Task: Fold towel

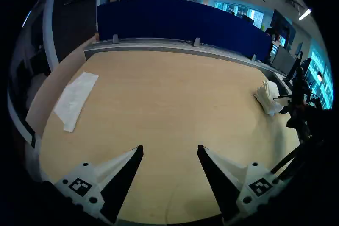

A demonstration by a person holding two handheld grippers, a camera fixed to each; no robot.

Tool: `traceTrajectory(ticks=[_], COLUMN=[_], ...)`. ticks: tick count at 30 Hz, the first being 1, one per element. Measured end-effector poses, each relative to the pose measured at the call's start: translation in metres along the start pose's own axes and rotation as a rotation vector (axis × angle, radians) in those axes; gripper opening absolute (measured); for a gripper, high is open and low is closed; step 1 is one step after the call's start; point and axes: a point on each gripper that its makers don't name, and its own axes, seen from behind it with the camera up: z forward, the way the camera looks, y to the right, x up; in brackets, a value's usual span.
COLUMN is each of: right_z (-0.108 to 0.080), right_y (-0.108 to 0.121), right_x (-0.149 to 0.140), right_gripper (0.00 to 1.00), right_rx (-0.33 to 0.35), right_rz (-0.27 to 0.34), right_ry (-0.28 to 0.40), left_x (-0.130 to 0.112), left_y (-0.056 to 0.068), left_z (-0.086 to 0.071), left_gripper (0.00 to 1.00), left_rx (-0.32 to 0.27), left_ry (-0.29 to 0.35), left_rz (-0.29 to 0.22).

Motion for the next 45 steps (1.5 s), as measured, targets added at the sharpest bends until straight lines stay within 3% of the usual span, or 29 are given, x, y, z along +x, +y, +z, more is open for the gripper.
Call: traceTrajectory(ticks=[5, 17, 27, 38, 45], right_z=[-0.004, -0.045, -0.092, -0.144, -0.156], right_y=[0.0, -0.005, -0.024, -0.05, -0.059], right_x=[0.009, 0.048, 0.081, 0.093, 0.092], right_gripper=[1.0, 1.0, 1.0, 1.0, 1.0], right_rx=[0.0, -0.023, -0.036, -0.058, -0.051], right_rz=[0.003, 0.047, 0.111, 0.156, 0.179], right_ry=[0.015, 0.148, 0.319, 0.448, 0.464], left_x=[-0.001, 0.002, 0.005, 0.013, 0.017], left_y=[-0.001, -0.004, -0.004, -0.003, -0.002], left_z=[-0.001, -0.005, -0.008, -0.011, -0.012], left_gripper=[0.95, 0.95, 0.95, 0.95, 0.95], left_rx=[0.002, -0.005, -0.02, -0.032, -0.034], left_ry=[0.003, 0.021, 0.041, 0.07, 0.084], left_rz=[-0.007, -0.014, -0.025, -0.026, -0.022])
